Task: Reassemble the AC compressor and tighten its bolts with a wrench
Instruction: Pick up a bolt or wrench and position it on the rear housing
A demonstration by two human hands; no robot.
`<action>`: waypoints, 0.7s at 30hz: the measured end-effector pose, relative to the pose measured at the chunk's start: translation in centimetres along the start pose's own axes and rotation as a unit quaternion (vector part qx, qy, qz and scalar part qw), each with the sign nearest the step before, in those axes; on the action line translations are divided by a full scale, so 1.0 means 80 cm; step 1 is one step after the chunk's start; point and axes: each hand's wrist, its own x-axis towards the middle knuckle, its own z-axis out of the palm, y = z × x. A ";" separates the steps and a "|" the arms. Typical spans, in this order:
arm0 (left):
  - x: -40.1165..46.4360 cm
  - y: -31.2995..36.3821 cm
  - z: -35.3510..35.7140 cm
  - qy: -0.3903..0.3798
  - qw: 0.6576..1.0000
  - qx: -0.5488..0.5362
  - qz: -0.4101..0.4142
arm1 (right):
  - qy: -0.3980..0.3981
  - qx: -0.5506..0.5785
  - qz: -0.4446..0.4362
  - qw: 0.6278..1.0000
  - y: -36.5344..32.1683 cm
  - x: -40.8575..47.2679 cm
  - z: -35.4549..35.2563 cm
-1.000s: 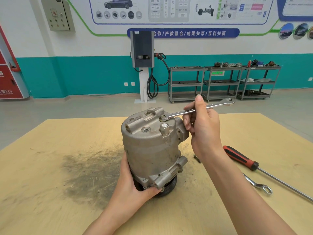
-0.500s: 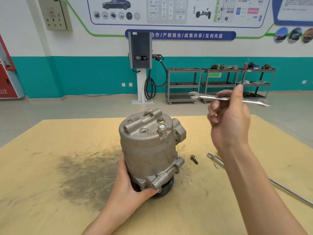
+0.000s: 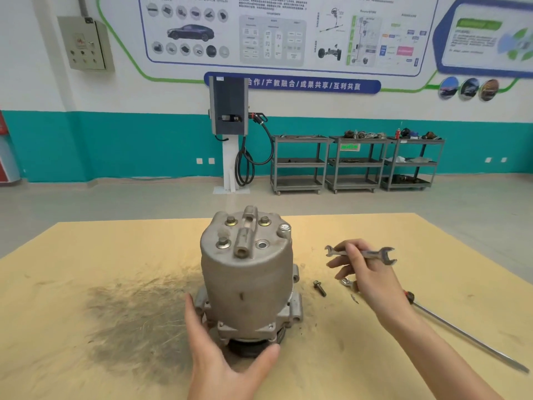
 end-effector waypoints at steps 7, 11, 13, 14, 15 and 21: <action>0.008 0.009 -0.005 0.086 0.994 -0.063 -0.022 | -0.030 -0.080 -0.036 0.996 0.017 -0.003 0.029; 0.033 0.000 -0.023 0.069 0.997 0.012 -0.015 | -0.076 -0.243 -0.081 0.964 0.042 0.001 0.036; 0.046 -0.005 -0.031 0.021 0.999 0.039 -0.018 | -0.093 -0.282 -0.097 0.950 0.051 0.003 0.043; 0.051 -0.008 -0.034 -0.003 0.999 0.045 -0.018 | -0.100 -0.288 -0.101 0.947 0.055 0.003 0.046; 0.056 -0.011 -0.037 -0.028 0.998 0.046 -0.014 | -0.107 -0.290 -0.102 0.945 0.057 0.005 0.050; 0.063 -0.018 -0.046 -0.097 0.994 0.039 0.030 | -0.105 -0.364 -0.073 0.923 0.062 0.014 0.066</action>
